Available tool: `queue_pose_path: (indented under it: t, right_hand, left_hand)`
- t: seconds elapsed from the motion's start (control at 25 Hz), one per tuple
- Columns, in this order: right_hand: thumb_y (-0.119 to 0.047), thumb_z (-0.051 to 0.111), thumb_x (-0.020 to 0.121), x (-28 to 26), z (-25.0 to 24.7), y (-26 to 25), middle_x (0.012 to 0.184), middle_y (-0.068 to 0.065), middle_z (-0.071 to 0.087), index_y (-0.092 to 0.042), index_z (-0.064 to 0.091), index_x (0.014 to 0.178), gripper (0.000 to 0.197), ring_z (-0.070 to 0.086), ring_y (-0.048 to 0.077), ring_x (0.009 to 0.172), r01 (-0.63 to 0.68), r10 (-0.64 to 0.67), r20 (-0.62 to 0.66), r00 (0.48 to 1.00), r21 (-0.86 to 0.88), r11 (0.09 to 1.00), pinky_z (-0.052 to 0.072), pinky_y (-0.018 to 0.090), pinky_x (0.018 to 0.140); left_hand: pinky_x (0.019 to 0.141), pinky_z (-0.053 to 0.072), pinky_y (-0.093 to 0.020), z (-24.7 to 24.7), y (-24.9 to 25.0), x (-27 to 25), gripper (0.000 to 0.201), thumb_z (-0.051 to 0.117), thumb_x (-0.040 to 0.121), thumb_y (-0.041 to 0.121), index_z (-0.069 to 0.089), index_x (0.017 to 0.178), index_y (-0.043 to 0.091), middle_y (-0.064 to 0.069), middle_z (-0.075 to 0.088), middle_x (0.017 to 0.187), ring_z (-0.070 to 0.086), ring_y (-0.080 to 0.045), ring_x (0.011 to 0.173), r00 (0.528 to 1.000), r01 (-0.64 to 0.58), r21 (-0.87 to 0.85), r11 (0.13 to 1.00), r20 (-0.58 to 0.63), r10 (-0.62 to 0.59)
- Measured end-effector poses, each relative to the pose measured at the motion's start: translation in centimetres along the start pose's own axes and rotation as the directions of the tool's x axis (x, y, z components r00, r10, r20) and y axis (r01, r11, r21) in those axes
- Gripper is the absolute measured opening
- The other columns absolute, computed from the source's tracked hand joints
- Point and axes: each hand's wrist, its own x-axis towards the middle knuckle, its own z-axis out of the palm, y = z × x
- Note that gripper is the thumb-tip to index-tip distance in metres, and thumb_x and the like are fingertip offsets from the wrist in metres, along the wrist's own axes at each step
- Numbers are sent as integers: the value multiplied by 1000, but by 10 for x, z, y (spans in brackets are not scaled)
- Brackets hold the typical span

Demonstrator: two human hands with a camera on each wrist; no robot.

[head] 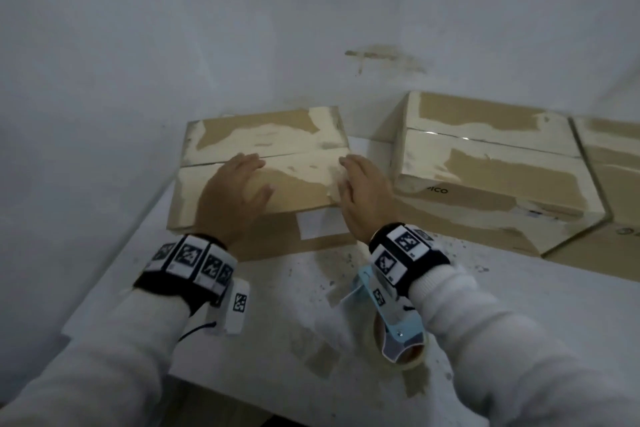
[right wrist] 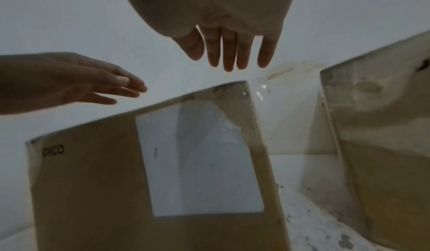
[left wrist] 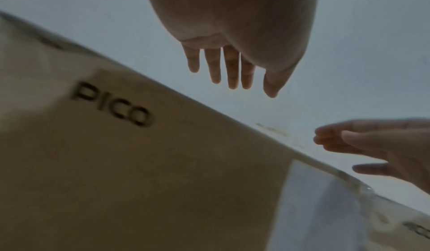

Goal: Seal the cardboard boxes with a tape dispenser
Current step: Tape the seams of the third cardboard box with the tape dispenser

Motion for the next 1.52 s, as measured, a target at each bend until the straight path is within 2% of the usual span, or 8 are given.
queue_pose_path:
  t: [0.16,0.4,0.68,0.84,1.08,1.32,1.44,1.52]
  right_hand:
    - [-36,24,100,-2,22,14,159,7,12,-11,17,149,55,6,21,147,-128,142,137,980,-110,986,8,42,117]
    - [-24,38,99,-12,40,16,153,13,29,-2,27,144,52,26,23,142,-214,233,-40,972,264,940,17,26,114]
    - [-10,46,96,-3,29,9,145,5,44,-8,40,141,45,42,13,126,-385,536,73,841,778,497,36,29,104]
    - [-9,52,93,-1,17,14,127,9,58,-5,53,130,36,53,22,119,-405,508,13,861,623,670,43,33,101]
    - [-11,62,85,-1,-1,22,86,-2,64,-18,62,98,15,58,12,80,-407,412,48,910,298,864,44,18,69]
    - [-5,63,79,24,-10,15,104,-1,47,-19,55,105,31,47,16,95,-342,316,157,936,178,923,38,25,76]
    - [2,63,76,37,-8,16,108,2,48,-14,56,109,38,49,17,96,-304,271,184,945,187,934,41,28,77]
    - [5,62,76,47,-8,20,105,4,51,-15,54,106,37,52,19,88,-338,297,200,934,215,916,44,29,73]
  left_hand:
    - [115,19,-50,-23,-46,-26,71,29,89,51,40,139,2,-15,27,154,18,-32,144,945,258,195,946,153,-289]
    - [114,24,-36,-25,-51,-38,72,50,92,41,22,148,5,-10,19,157,21,-24,144,864,501,-68,863,96,-495]
    - [112,30,-36,-34,-71,-33,86,70,81,33,21,149,12,-3,28,154,30,-22,140,783,619,-341,708,198,-589]
    - [96,46,-37,-52,-100,-17,71,72,80,21,39,141,6,-9,51,137,52,-24,120,818,574,-362,734,235,-524]
    - [61,46,-22,-76,-115,6,69,80,56,52,63,115,20,-3,66,92,61,-13,78,813,459,-110,882,451,-367]
    - [97,44,-34,-75,-120,30,124,89,45,48,27,146,14,-6,30,144,43,-25,126,733,493,-74,867,571,-369]
    - [88,43,-26,-78,-116,40,123,86,23,63,37,132,28,16,46,122,43,-14,117,730,446,-216,869,650,-213]
    - [89,42,-28,-72,-117,47,106,89,48,44,35,137,25,10,43,121,43,-15,111,738,485,-235,842,627,-250]
